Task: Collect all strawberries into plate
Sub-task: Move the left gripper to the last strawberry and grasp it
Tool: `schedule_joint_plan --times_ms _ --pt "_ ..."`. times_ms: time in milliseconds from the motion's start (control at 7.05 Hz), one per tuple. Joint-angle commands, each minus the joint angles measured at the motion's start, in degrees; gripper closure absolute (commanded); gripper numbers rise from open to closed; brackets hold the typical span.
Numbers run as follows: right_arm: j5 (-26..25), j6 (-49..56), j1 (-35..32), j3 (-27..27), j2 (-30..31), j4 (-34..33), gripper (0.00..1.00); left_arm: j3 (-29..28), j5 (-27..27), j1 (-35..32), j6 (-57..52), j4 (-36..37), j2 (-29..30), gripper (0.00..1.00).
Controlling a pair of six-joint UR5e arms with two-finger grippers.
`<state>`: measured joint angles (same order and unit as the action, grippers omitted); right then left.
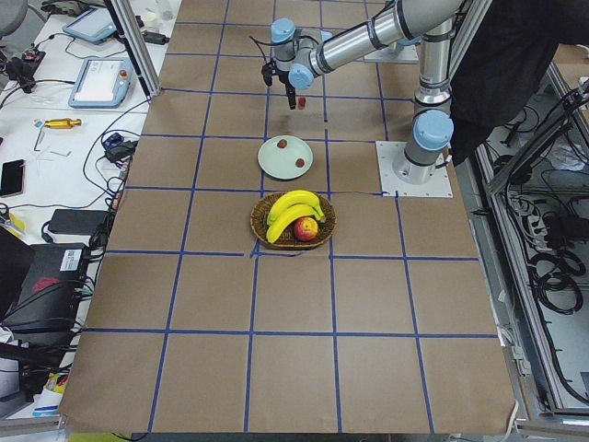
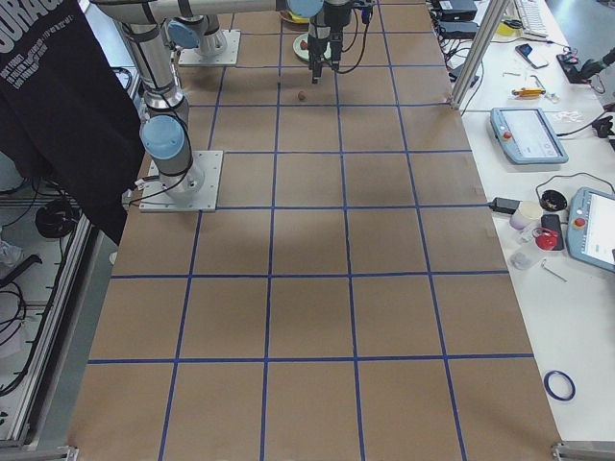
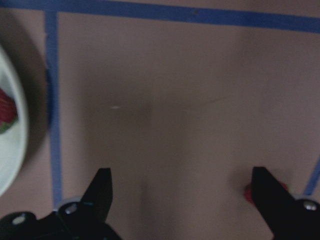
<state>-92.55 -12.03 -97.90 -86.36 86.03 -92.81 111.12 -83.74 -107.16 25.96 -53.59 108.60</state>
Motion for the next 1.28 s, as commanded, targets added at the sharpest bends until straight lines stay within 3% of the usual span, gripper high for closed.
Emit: schedule_joint_plan --times_ms 0,567,709,1135 --pt "0.0 -0.01 -0.01 -0.04 0.02 0.0 0.0 -0.03 0.42 -4.36 6.02 4.54 3.62 0.02" --pt "0.0 -0.01 -0.01 -0.04 0.02 0.0 0.0 1.82 -2.13 -5.08 5.94 3.23 4.34 0.1" --pt "0.0 -0.01 -0.01 0.22 0.02 0.0 0.0 1.82 -2.05 -5.08 6.2 3.23 4.25 0.28" --pt "0.0 -0.01 -0.01 0.31 0.02 0.0 0.0 1.73 -2.13 -5.08 5.86 1.82 3.72 0.59"
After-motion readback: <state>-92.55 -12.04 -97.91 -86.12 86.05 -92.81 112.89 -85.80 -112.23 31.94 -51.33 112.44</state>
